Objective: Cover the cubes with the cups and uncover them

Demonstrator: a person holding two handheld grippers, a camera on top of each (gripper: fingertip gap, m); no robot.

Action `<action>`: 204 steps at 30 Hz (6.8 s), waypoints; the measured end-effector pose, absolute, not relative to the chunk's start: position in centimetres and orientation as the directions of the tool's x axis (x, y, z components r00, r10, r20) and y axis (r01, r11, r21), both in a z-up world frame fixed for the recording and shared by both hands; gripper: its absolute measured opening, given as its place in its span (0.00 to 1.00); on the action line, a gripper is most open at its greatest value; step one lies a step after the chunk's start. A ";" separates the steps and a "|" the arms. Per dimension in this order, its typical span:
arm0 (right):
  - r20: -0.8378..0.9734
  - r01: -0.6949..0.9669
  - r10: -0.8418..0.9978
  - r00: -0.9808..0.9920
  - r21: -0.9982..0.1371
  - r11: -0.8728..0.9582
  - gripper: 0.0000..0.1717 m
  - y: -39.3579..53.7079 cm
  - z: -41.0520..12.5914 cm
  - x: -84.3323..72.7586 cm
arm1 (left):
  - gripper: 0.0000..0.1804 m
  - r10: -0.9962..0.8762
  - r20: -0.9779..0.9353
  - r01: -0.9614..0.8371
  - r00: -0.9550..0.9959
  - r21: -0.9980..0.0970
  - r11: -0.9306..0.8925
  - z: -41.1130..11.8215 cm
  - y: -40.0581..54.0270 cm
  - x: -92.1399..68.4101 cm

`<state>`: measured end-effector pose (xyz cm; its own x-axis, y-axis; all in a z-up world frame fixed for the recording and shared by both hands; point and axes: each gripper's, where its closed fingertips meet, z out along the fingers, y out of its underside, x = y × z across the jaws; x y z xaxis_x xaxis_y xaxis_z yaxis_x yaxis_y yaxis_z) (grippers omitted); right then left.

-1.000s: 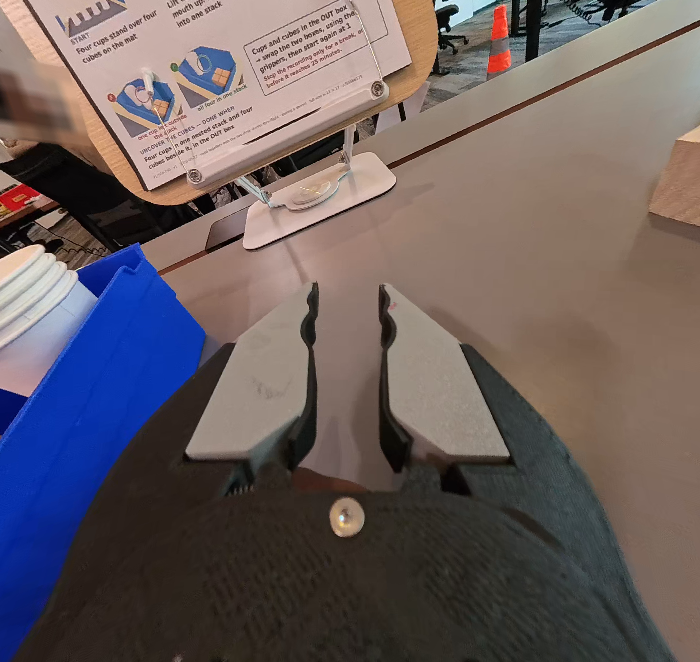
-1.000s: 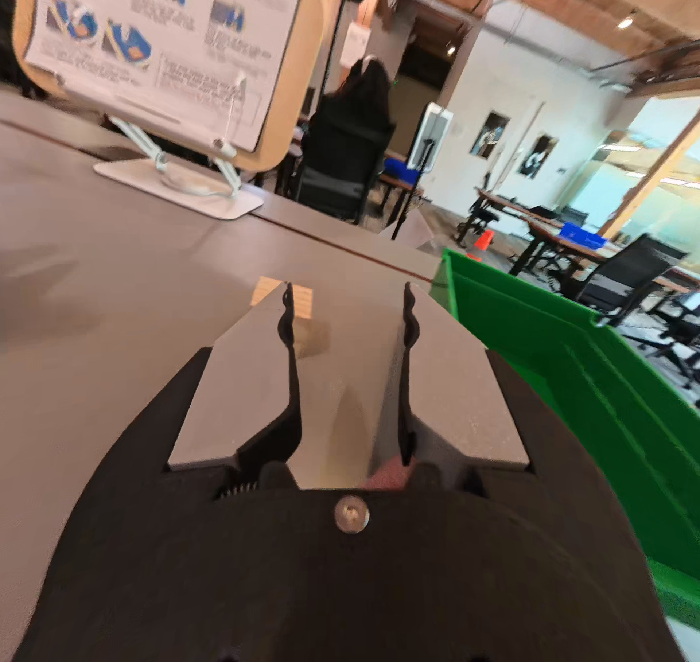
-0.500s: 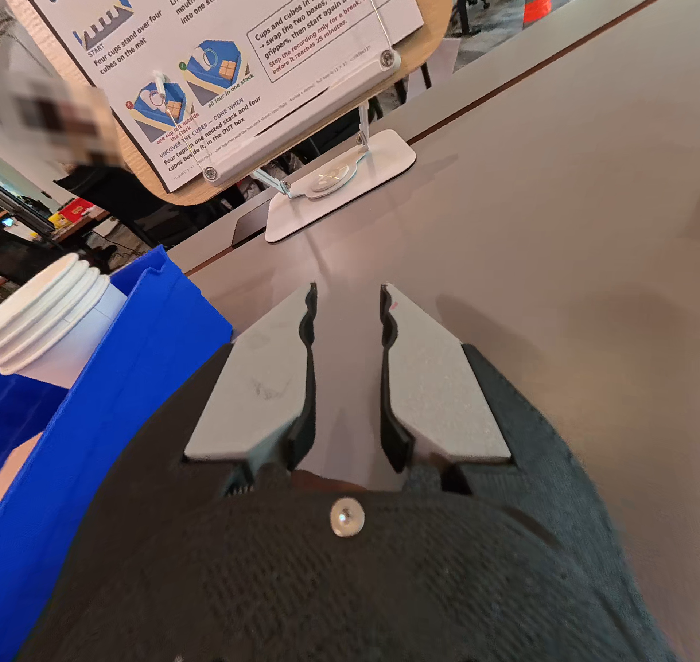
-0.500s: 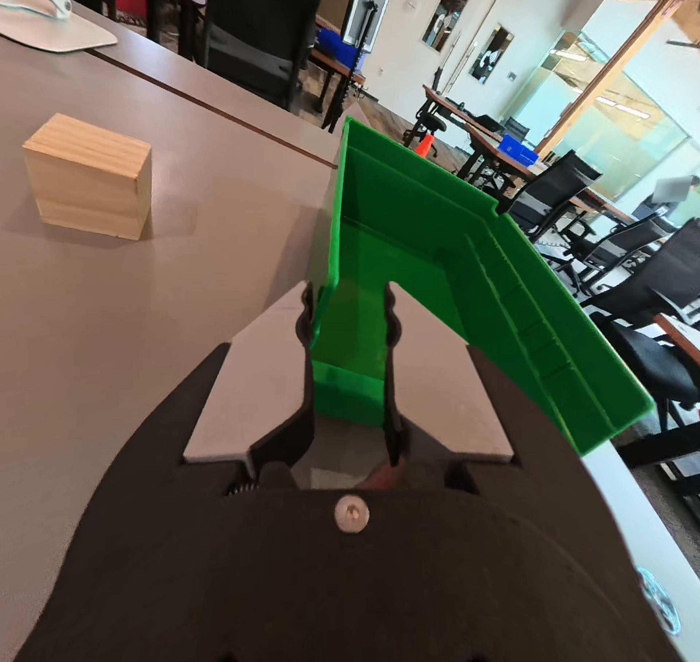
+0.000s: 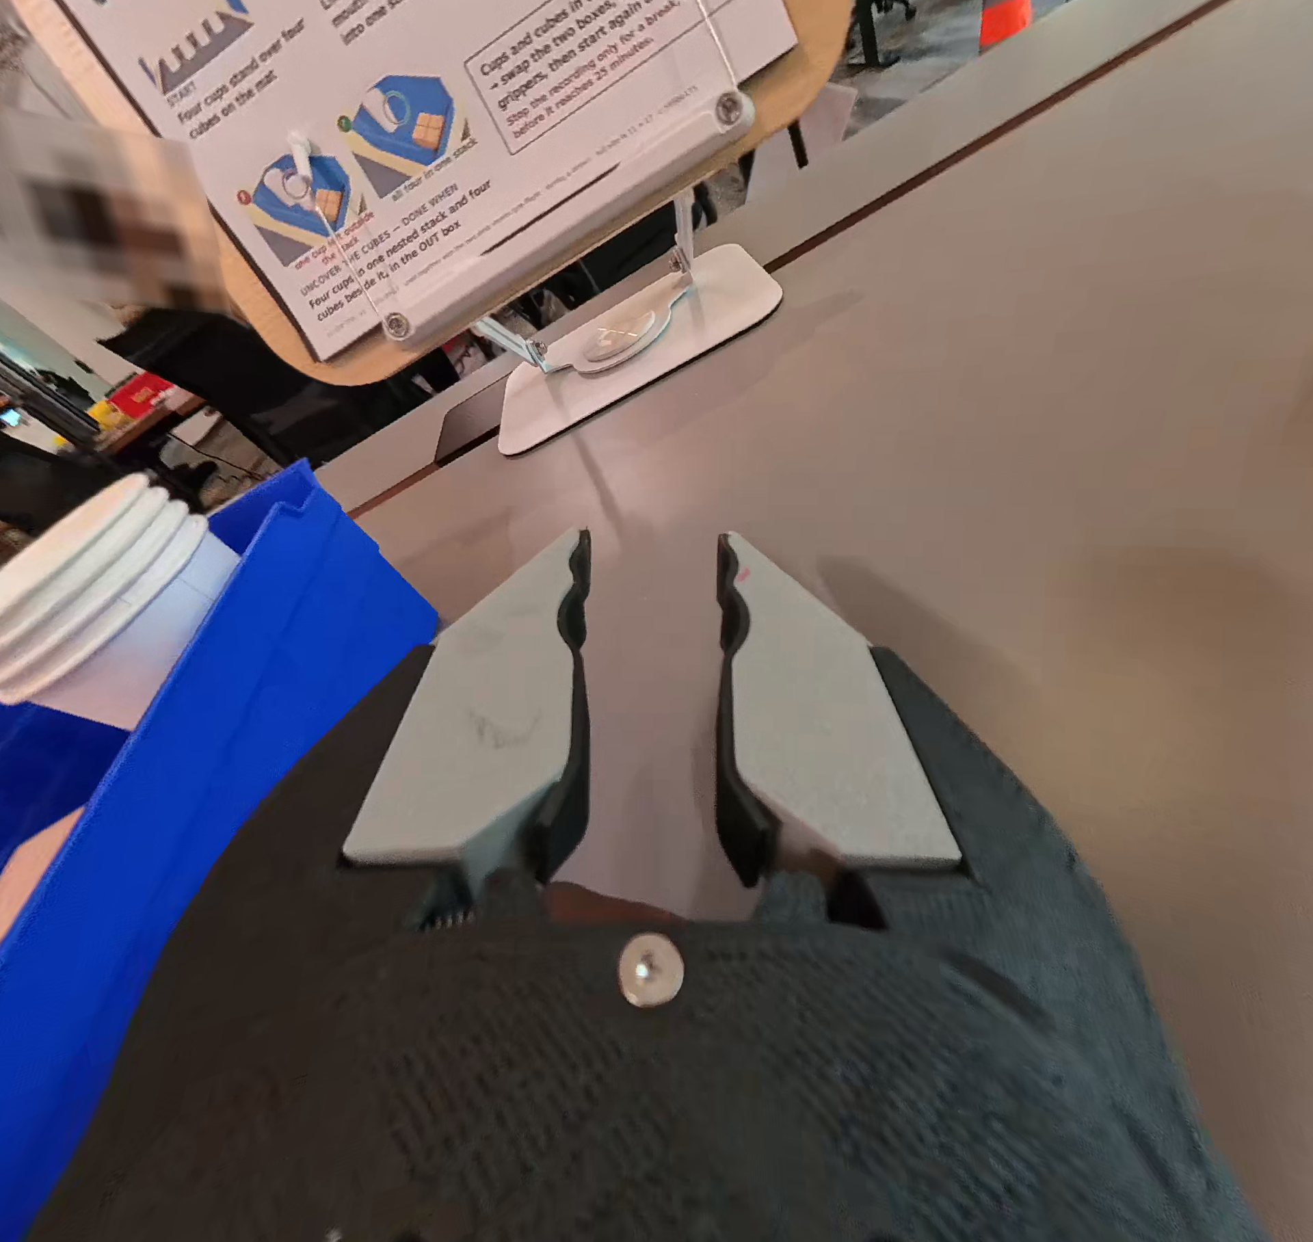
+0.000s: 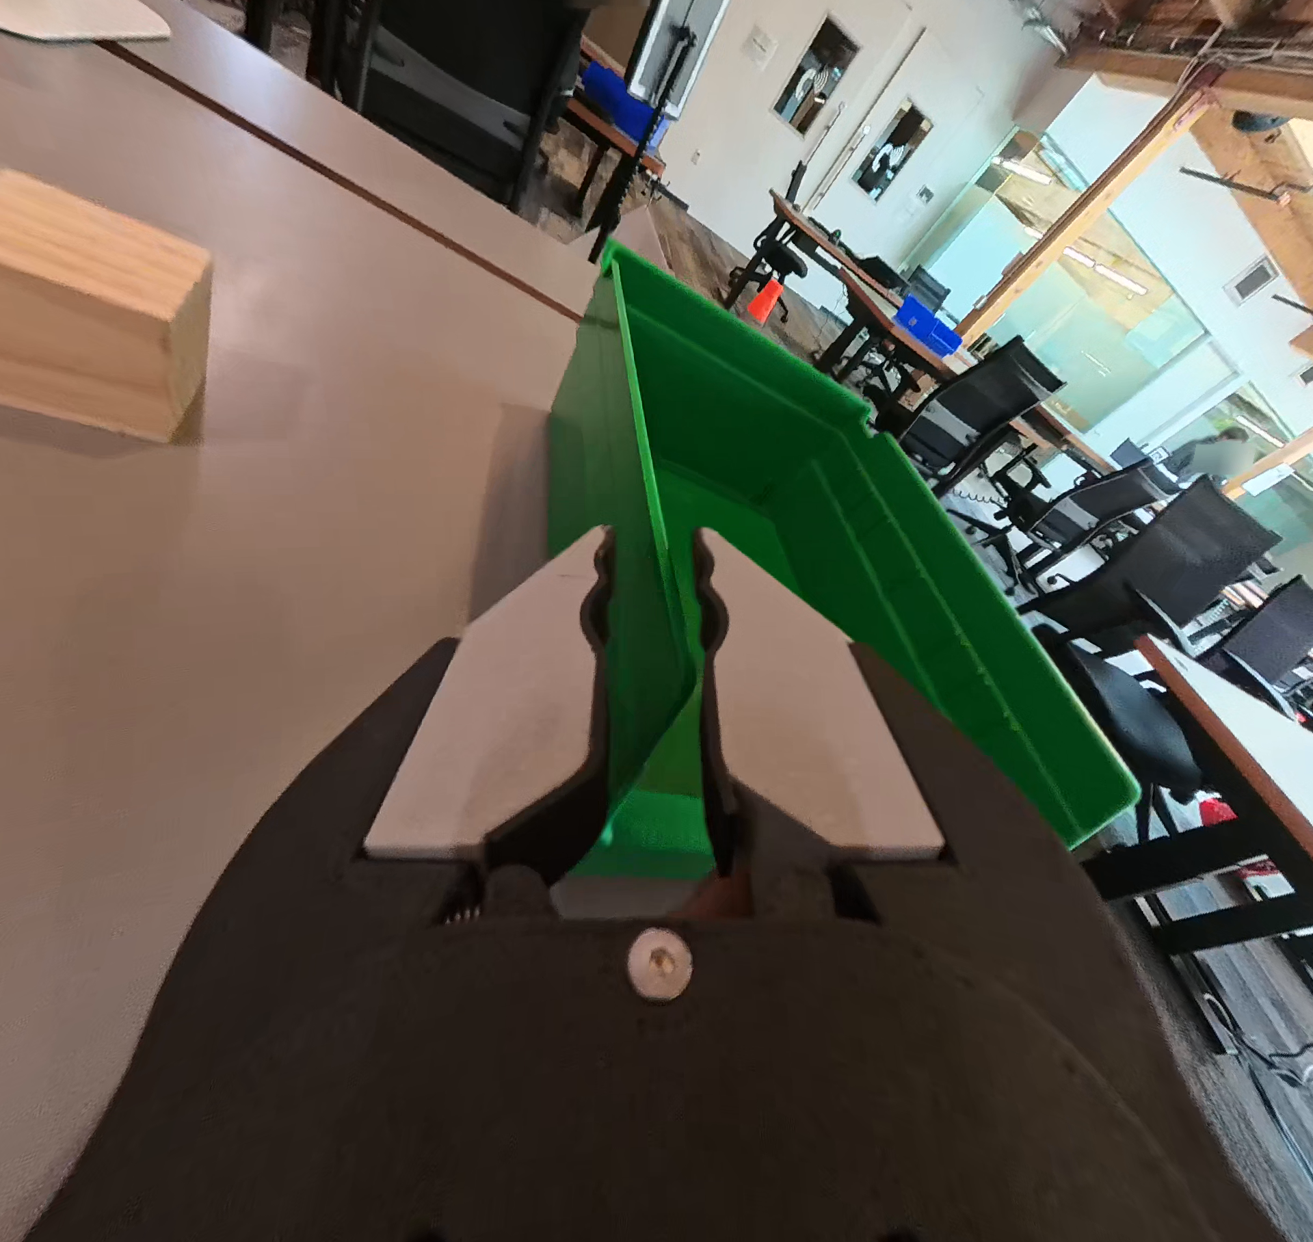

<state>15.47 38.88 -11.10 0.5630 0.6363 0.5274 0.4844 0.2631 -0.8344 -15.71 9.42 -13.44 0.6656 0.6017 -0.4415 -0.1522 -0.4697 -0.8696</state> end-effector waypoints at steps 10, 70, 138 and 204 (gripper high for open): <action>0.389 0.206 0.872 0.297 -0.918 0.339 0.17 24.8 -2.4 8.2 | 0.27 0.583 -0.371 -0.075 0.723 -0.881 -0.467 -14.3 9.4 -15.8; 0.374 0.209 0.899 -0.227 -0.883 0.420 0.31 15.0 -13.3 -5.6 | 0.34 0.720 -0.267 0.523 0.640 -0.535 -0.664 -17.2 -11.6 -25.2; 0.162 0.567 0.963 0.214 -0.824 0.013 0.19 33.8 -15.2 -2.2 | 0.31 0.127 -0.313 -0.179 0.941 -0.781 -0.599 -17.0 14.4 -11.4; 0.406 0.279 0.904 0.135 -0.891 0.358 0.35 26.2 -9.7 -4.0 | 0.36 0.808 -0.078 0.456 0.584 -0.792 -0.406 -10.8 -10.1 -26.8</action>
